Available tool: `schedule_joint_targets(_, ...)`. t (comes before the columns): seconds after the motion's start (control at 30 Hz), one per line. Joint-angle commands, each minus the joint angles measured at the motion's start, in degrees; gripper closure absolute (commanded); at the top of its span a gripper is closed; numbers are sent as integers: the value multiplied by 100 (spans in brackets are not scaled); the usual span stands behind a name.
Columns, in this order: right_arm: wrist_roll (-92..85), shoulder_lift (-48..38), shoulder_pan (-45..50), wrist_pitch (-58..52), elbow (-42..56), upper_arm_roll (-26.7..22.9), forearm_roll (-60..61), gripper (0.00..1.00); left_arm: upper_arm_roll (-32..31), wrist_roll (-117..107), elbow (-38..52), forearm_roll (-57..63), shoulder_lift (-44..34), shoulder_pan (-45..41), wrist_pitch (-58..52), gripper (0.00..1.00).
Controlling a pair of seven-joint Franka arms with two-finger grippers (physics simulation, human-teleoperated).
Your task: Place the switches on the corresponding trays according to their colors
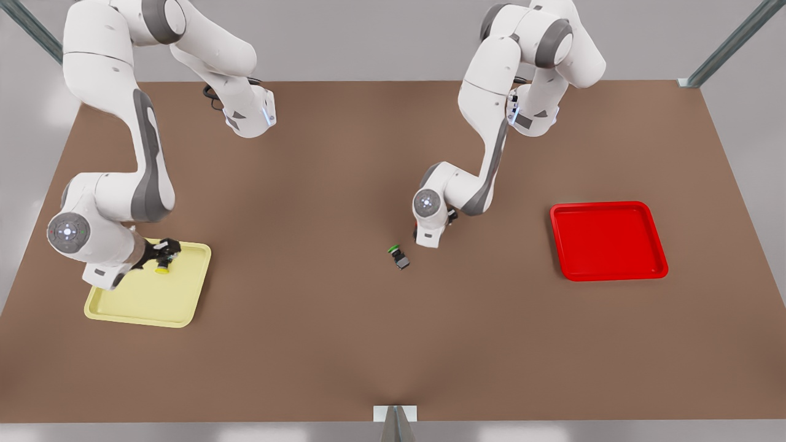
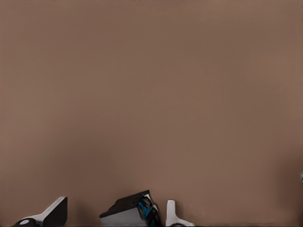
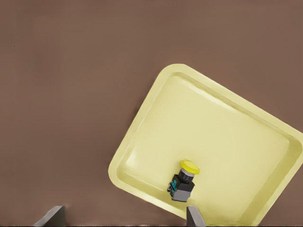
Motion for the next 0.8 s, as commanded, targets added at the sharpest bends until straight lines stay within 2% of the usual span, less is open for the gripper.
schedule_joint_targets(0.0,151,-17,217,-302,280,9,-2,0,1,22,-3,-1161,-3,10,21,7)
schedule_joint_targets(0.03,267,-17,675,-840,808,9,-54,0,-8,13,-3,-1214,-12,45,30,7)
schedule_joint_targets(0.13,231,-9,992,-832,1064,291,-37,0,-17,-31,6,-1328,-38,54,47,8)
schedule_joint_targets(0.17,240,0,1107,-832,1073,282,-90,0,-17,-22,6,-1328,-38,54,47,20)
schedule_joint_targets(0.27,284,-263,1081,-876,1495,220,-213,0,-17,31,6,-1293,-38,54,39,30)
schedule_joint_targets(0.3,310,-439,940,-858,1486,229,-177,0,-17,74,-3,-1258,-47,71,30,30)
schedule_joint_targets(0.33,1425,-624,949,-849,1424,256,-169,0,-17,162,-3,-1249,-56,98,21,30)
schedule_joint_targets(0.43,1620,-589,966,-867,1363,273,-160,0,-8,338,-47,-1170,-82,124,12,30)
schedule_joint_targets(0.47,1620,-580,984,-867,1363,273,-160,0,-8,338,-55,-1170,-82,124,12,35)
schedule_joint_targets(0.5,1620,-580,1010,-849,1363,273,-160,0,-8,338,-47,-1170,-82,124,21,48)
schedule_joint_targets(0.53,1620,-571,1019,-849,1363,273,-160,0,-17,329,-47,-1170,-82,124,30,51)
schedule_joint_targets(0.77,1620,-580,1028,-876,1363,273,-169,0,-17,321,-47,-1170,-152,124,-5,51)
